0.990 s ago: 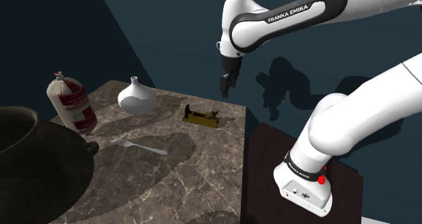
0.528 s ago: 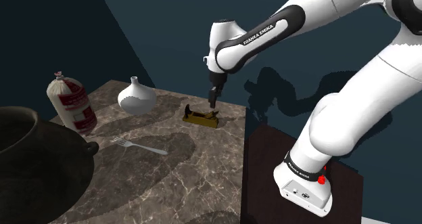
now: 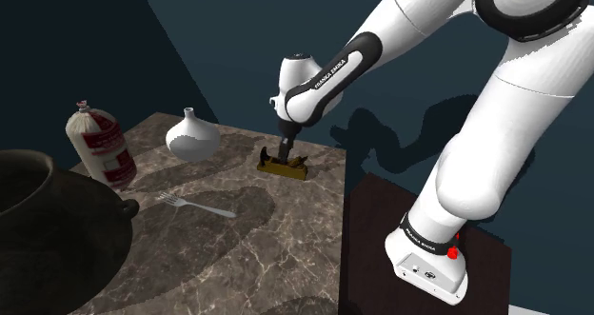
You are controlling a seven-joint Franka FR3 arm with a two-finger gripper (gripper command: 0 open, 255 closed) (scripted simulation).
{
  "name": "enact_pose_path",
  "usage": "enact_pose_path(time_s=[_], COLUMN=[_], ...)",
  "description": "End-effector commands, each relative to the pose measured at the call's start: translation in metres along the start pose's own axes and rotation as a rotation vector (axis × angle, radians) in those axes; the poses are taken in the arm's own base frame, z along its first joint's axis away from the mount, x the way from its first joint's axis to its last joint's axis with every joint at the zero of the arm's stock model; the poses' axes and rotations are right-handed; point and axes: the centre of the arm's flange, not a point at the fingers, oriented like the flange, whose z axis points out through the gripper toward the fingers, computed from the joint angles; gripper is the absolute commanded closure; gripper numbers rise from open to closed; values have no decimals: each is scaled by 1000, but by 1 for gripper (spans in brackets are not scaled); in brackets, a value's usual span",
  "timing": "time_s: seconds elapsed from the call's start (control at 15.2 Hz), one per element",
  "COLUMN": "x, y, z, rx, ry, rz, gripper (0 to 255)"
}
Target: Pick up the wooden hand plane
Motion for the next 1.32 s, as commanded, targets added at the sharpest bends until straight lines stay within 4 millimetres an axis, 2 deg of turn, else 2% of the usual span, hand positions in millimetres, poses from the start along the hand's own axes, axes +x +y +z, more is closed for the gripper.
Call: enact_pose_path(time_s=[0.0, 0.26, 0.4, 0.46, 1.06, 1.25], x=[1, 0, 0, 0, 0, 1], y=[0, 0, 0, 0, 0, 0], z=[11, 35, 35, 34, 35, 19], rx=[0, 0, 0, 0, 0, 0], ry=[2, 2, 2, 2, 2, 2], rz=[-3, -3, -3, -3, -3, -3], gripper=[0, 0, 0, 255, 255, 255])
